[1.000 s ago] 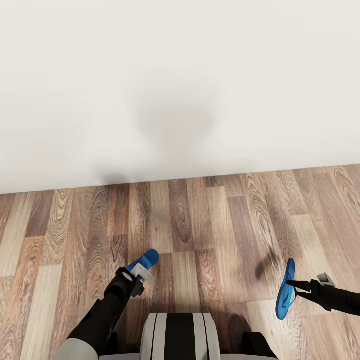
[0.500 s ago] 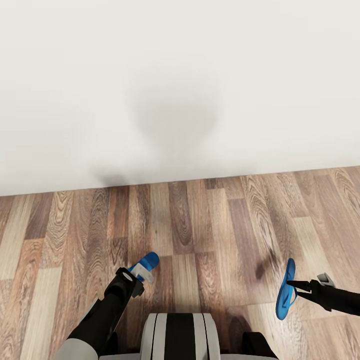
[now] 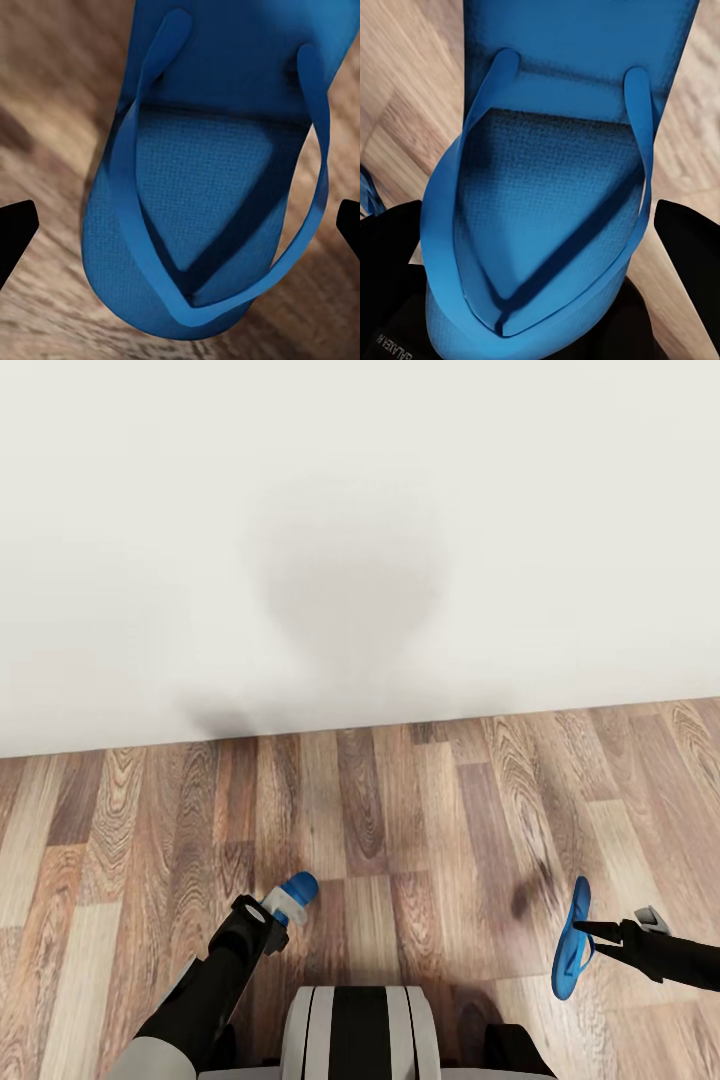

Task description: In the bedroom, move the book from the bed onto either nightstand, and place the two sandals side by side next to the bed.

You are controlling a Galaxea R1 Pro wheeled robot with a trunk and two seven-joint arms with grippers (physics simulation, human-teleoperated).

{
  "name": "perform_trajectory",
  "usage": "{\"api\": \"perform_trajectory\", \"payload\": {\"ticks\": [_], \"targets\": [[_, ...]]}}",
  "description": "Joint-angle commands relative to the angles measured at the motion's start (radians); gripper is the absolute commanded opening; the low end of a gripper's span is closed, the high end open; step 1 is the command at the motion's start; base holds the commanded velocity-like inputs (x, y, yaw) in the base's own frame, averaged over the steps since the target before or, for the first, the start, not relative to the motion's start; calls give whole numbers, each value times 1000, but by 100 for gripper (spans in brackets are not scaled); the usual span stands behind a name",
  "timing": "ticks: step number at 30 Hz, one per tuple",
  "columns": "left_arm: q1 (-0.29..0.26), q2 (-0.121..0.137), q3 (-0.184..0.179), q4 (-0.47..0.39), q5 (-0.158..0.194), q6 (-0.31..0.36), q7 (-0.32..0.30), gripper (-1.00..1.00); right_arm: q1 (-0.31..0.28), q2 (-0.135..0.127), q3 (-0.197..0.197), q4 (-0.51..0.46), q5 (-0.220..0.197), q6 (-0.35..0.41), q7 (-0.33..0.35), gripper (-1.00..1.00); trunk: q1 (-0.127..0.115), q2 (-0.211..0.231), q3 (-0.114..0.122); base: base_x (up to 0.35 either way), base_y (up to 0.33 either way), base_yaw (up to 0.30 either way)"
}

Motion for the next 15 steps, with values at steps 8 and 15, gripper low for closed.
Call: {"api": "perform_trajectory", "payload": {"ticks": [8, 15], "targets": [[0, 0, -1, -1, -11, 3, -9, 100, 0, 0, -1, 0, 0, 4, 3, -100, 0, 0, -1, 2, 0, 0], [0, 0, -1, -1, -11, 3, -9, 100, 0, 0, -1, 0, 1, 4, 3, -100, 2, -1, -16, 0, 0, 0]]}}
